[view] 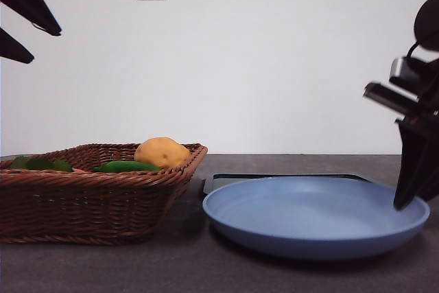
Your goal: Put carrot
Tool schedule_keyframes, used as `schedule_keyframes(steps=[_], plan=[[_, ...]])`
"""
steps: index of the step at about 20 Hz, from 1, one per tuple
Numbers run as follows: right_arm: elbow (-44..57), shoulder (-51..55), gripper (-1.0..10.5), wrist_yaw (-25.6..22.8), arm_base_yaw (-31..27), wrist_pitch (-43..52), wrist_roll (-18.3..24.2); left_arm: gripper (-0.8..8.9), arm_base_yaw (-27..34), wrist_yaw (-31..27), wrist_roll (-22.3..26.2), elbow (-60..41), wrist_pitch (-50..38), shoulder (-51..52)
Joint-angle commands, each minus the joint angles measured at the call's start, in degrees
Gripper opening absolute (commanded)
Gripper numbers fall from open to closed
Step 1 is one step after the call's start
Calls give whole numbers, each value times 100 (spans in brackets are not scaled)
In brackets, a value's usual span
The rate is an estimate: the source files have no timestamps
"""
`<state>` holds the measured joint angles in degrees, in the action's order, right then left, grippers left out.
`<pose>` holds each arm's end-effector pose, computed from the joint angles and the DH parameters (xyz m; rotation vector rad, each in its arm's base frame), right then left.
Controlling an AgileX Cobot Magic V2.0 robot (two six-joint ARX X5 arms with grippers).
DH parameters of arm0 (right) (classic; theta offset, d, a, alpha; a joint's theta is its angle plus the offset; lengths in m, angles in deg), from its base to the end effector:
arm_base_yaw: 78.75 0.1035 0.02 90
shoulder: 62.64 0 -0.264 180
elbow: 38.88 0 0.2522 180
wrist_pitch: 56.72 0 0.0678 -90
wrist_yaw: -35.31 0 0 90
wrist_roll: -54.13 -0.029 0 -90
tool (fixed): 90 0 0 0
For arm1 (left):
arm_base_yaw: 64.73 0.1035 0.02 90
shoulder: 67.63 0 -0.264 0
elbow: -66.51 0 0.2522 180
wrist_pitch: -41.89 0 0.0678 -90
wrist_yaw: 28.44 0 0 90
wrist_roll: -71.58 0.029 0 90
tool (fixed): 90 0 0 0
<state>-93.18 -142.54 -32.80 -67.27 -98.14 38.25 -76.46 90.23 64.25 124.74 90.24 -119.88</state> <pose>0.2312 0.0580 0.1672 0.3451 1.2463 0.3477 0.1715 -0.0498 0.2757 -0.2281 0.7891 -0.6242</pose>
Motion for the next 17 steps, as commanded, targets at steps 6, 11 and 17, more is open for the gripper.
schedule_keyframes(steps=[6, 11, 17], plan=[[-68, 1512, 5, 2, -24, -1021, 105, 350, -874, -1095, -778, 197, -468, -964], [-68, 2267, 5, -179, -24, -1191, 116, 350, -1338, -2398, -798, 789, 9, -2203], [-68, 2441, 5, -273, -22, -1193, 114, 348, -1429, -2844, -973, 1578, 337, -3685]])
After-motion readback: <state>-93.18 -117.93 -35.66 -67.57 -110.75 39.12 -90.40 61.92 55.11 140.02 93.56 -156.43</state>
